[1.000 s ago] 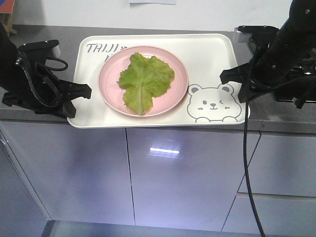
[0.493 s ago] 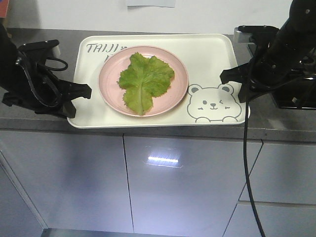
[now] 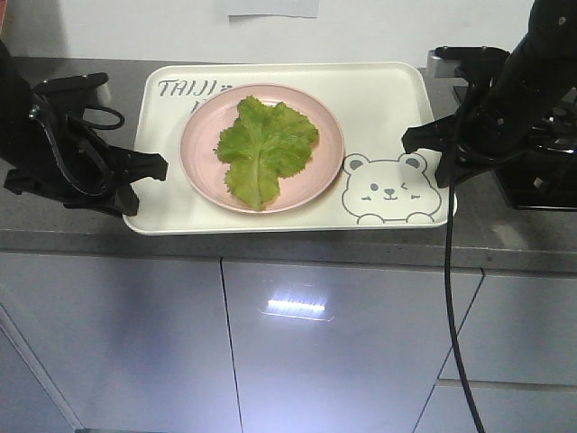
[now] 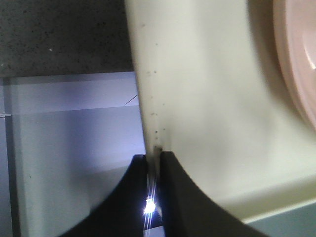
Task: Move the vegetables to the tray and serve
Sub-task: 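Carry the tray with both grippers while the base drives to another counter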
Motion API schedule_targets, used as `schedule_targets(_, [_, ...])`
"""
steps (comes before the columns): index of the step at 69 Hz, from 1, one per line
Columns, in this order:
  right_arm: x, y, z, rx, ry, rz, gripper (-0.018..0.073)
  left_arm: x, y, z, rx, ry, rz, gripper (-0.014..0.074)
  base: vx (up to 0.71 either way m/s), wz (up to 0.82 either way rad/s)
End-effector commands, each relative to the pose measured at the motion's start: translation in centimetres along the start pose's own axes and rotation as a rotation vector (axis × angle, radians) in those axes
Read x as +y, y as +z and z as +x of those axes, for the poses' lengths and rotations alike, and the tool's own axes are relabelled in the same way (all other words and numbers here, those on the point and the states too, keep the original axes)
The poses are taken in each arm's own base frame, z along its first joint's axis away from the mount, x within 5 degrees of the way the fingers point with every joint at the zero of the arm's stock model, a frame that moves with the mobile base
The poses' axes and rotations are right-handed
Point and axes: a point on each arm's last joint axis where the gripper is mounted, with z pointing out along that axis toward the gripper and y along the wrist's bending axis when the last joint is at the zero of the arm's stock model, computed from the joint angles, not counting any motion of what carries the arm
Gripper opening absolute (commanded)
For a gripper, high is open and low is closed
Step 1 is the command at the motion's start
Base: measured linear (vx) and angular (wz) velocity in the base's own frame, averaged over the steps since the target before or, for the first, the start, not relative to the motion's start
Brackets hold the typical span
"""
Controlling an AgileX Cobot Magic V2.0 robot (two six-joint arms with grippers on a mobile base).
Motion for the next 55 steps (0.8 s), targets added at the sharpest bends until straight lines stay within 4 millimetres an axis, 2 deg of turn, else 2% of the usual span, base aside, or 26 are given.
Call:
schedule_targets(1, [0.77,-3.14,0.32,-0.065,-0.032,-0.031,-0.0004,-1.45,-2.58,-0.54,-0.131,0.027,0.075,-0.0008,0.05,0.04])
schedule_targets(55, [0.77,-3.14,0.32,-0.065,-0.032,-0.031,-0.0004,-1.45,-2.58,-0.54,-0.131,0.027,0.075,-0.0008,0.04,0.03])
